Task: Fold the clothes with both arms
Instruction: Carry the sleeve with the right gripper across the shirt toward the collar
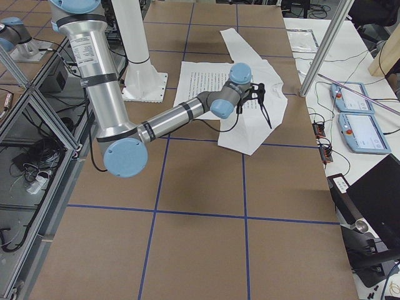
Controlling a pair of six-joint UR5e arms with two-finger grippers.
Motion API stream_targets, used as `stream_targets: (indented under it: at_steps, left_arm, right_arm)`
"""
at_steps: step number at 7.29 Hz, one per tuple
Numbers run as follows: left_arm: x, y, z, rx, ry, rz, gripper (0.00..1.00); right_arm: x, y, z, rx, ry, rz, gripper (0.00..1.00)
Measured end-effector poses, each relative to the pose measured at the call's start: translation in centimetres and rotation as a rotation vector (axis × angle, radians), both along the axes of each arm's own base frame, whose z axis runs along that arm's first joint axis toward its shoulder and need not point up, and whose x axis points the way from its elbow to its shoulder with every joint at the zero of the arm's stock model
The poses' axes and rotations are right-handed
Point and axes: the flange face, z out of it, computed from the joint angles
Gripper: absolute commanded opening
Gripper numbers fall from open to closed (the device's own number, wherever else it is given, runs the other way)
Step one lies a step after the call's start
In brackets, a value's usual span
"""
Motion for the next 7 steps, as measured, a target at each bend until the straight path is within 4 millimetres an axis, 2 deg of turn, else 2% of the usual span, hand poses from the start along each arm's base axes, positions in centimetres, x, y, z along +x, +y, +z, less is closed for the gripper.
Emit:
stream_targets:
  at_steps: [2,3,4,5,6,7]
  left_arm:
    - [0.0,0.0,-0.1,-0.001,0.001,-0.003,1.00]
    - [0.0,0.0,0.0,-0.003,0.001,-0.004,1.00]
    - [-0.1,0.1,0.1,-0.007,0.001,-0.005,1.00]
    - [-0.1,0.1,0.3,-0.012,0.001,-0.005,1.00]
    - [-0.1,0.2,0.5,-0.015,0.001,-0.005,1.00]
    - [-0.1,0.2,0.7,-0.018,0.001,-0.005,1.00]
  right_arm:
    - [-3.9,-6.0,-10.7,-0.021,-0.055,0.047,0.00]
    - [-5.8,-7.7,-15.6,-0.006,-0.072,0.062,0.00]
    - [-8.9,-8.1,-20.3,0.017,-0.082,0.063,0.00]
    - [-13.7,-7.6,-23.6,0.036,-0.074,0.061,0.00]
    - [-19.5,-6.6,-25.7,0.045,-0.046,0.065,0.00]
    - [-24.0,-5.7,-26.5,0.046,-0.018,0.063,0.00]
